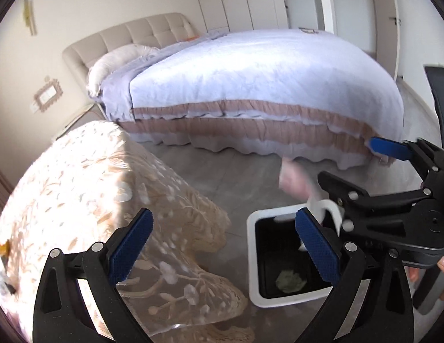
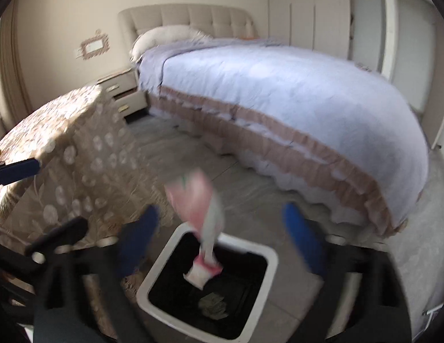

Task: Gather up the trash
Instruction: 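Return both open grippers from the bin to the table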

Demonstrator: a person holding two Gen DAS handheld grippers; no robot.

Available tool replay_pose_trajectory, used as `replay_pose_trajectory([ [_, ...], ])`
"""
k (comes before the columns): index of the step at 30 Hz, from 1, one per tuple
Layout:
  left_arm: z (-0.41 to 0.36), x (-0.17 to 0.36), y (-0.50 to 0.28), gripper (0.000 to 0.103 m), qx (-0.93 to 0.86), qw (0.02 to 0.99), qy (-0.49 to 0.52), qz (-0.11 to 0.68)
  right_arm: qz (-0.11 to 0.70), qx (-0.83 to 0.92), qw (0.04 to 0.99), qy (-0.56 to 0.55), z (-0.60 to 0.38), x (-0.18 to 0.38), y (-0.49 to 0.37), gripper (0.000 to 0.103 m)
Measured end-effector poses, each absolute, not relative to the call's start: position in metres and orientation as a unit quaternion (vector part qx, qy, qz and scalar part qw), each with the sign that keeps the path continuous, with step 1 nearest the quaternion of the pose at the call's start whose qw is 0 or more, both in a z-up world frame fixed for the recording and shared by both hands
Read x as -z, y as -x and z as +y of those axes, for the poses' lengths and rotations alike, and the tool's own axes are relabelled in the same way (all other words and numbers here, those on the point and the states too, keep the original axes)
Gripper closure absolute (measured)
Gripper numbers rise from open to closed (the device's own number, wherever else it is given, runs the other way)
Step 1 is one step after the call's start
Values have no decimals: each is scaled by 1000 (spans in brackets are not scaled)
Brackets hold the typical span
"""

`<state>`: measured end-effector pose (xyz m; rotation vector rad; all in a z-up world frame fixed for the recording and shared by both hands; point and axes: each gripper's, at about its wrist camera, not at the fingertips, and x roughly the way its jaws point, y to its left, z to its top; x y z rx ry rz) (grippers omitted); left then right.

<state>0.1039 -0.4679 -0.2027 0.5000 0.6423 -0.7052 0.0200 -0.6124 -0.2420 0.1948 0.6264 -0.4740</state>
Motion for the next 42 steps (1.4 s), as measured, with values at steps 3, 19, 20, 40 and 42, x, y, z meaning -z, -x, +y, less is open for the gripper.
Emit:
replay_pose_trajectory([
  [3,-462,197,-105,5,329,864,-235,301,292,231,923,-94,-610,233,-16,5],
  [19,-368,145,-99,5,274,906,-171,274,221,179,958,-28,-539,173,-25,5],
  [20,-356,141,-99,5,264,911,-167,269,214,169,962,-25,-531,168,-27,5],
  [40,-85,116,-74,5,-13,962,-72,262,161,-46,983,73,-327,119,-66,5],
  [42,-66,122,-72,5,-30,959,-68,273,164,-61,981,80,-310,120,-68,5],
])
